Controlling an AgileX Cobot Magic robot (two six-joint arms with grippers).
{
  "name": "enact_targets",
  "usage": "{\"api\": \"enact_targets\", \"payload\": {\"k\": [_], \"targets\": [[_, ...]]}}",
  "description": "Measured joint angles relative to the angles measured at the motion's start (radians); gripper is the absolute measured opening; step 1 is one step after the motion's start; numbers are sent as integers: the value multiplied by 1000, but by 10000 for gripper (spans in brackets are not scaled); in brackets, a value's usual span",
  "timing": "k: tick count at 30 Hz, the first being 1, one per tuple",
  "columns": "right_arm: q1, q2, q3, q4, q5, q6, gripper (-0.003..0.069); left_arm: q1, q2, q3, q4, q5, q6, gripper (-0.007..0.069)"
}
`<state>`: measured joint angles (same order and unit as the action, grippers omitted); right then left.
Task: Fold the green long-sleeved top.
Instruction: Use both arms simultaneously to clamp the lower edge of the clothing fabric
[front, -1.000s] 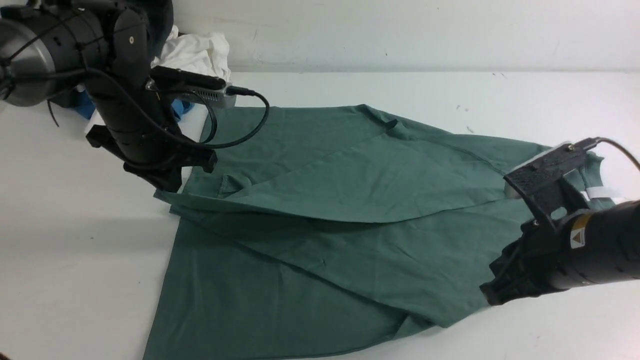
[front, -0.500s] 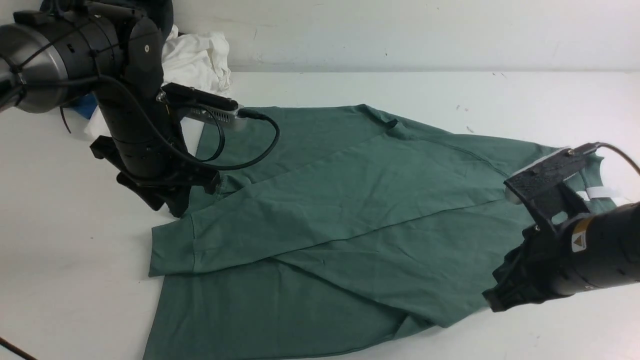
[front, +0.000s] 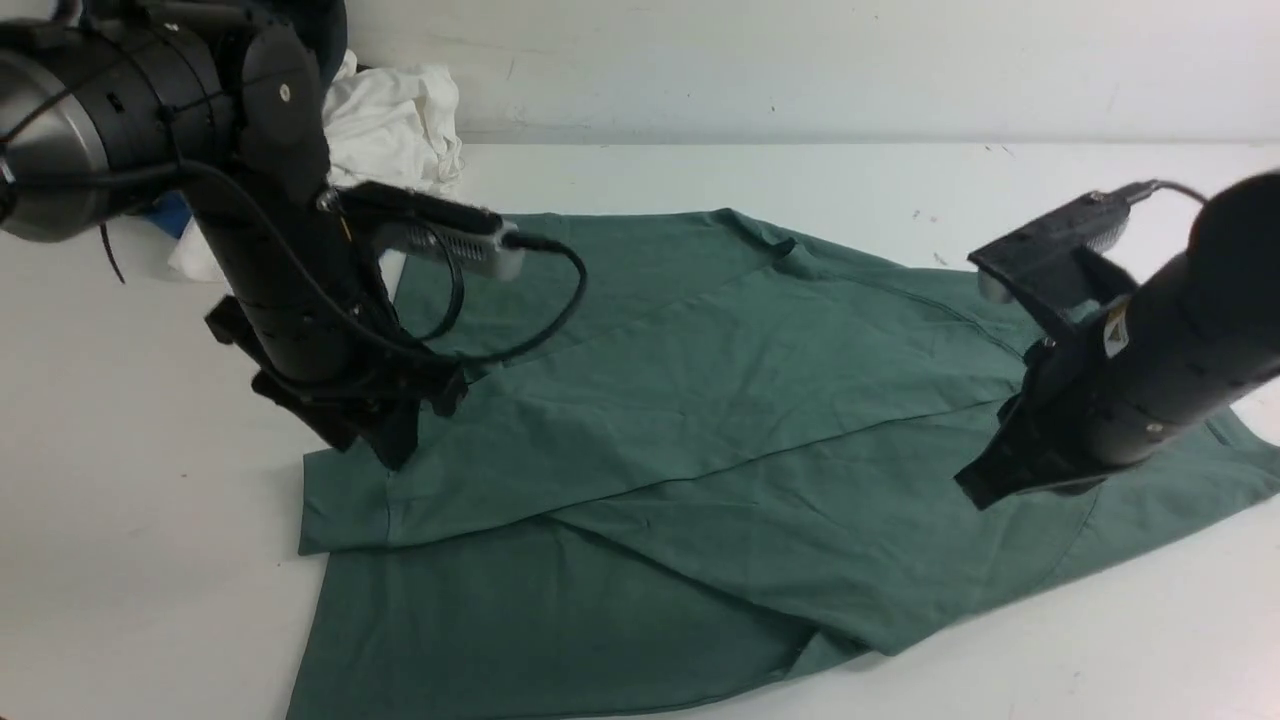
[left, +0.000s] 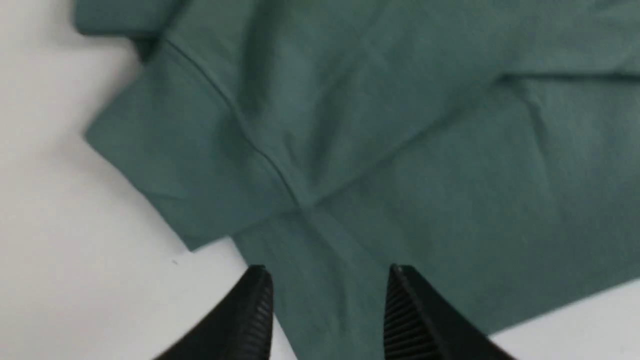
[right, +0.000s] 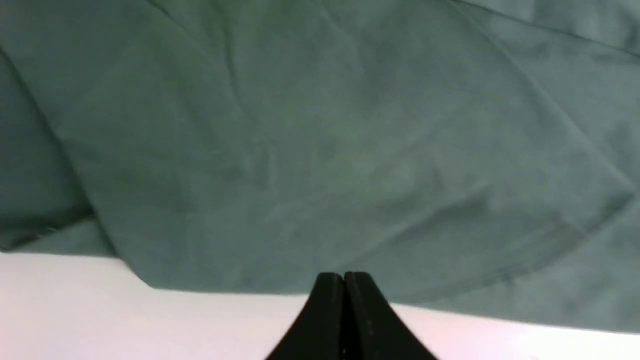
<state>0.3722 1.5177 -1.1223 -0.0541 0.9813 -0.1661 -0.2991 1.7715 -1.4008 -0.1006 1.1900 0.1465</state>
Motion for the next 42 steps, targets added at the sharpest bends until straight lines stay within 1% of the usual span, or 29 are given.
{"api": "enact_targets", "payload": {"k": [2, 5, 6, 7, 8, 9, 10, 13, 15, 16, 17, 19, 24, 26, 28, 29, 30, 31, 32, 35, 36, 38, 40, 42], "targets": [[-10, -12, -11, -27, 23, 0, -10, -59, -33, 88, 4, -9, 31, 287], [-11, -27, -12, -12, 26, 0, -10, -145, -58, 182, 33, -35, 100, 316], [-11, -29, -12, -5, 25, 0, -10, -151, -58, 195, 36, -38, 105, 320], [-11, -32, -15, 36, 23, -12, -10, -198, -60, 255, 80, -80, 163, 363], [-11, -32, -14, 54, 23, -28, -10, -210, -60, 280, 101, -98, 183, 384], [-11, -32, -14, 69, 23, -32, -10, -213, -60, 292, 111, -101, 188, 388], [-11, -32, -14, 105, 28, -67, -10, -223, -60, 328, 151, -125, 214, 422], [-11, -32, -14, 175, 53, -143, -10, -225, -60, 408, 213, -176, 242, 472], [-11, -32, -14, 203, 61, -170, -10, -225, -60, 449, 240, -209, 260, 483], [-11, -32, -14, 225, 61, -191, -10, -225, -60, 479, 258, -263, 291, 486], [-11, -32, -14, 227, 61, -191, -10, -225, -60, 487, 259, -279, 295, 486], [-11, -32, -14, 239, 59, -203, -10, -225, -62, 530, 258, -364, 357, 463], [-11, -32, -14, 234, 56, -207, -8, -225, -72, 571, 241, -394, 419, 365], [-11, -32, -14, 219, 52, -207, -8, -225, -72, 575, 233, -397, 423, 298], [-11, -32, -14, 205, 46, -207, -6, -225, -73, 575, 230, -396, 410, 227], [-11, -32, -14, 203, 47, -207, -6, -225, -73, 575, 230, -396, 407, 218], [-11, -32, -14, 171, 38, -207, -6, -225, -78, 569, 233, -397, 365, 130], [-11, -32, -14, 144, 26, -207, -5, -225, -80, 563, 239, -396, 328, 81], [-11, -32, -14, 108, 11, -207, -4, -224, -83, 557, 259, -390, 262, 36], [-11, -32, -5, 54, -36, -207, -3, -213, -99, 545, 289, -369, 212, 13], [-11, -32, 20, 15, -83, -212, -2, -192, -131, 537, 314, -353, 182, 9], [-11, -31, 68, -22, -140, -237, 0, -135, -176, 530, 334, -355, 156, 9], [-11, -26, 130, -34, -177, -279, 8, -55, -217, 527, 329, -370, 140, 9], [-11, -24, 158, -33, -186, -295, 19, -20, -235, 526, 319, -379, 138, 9]]}}
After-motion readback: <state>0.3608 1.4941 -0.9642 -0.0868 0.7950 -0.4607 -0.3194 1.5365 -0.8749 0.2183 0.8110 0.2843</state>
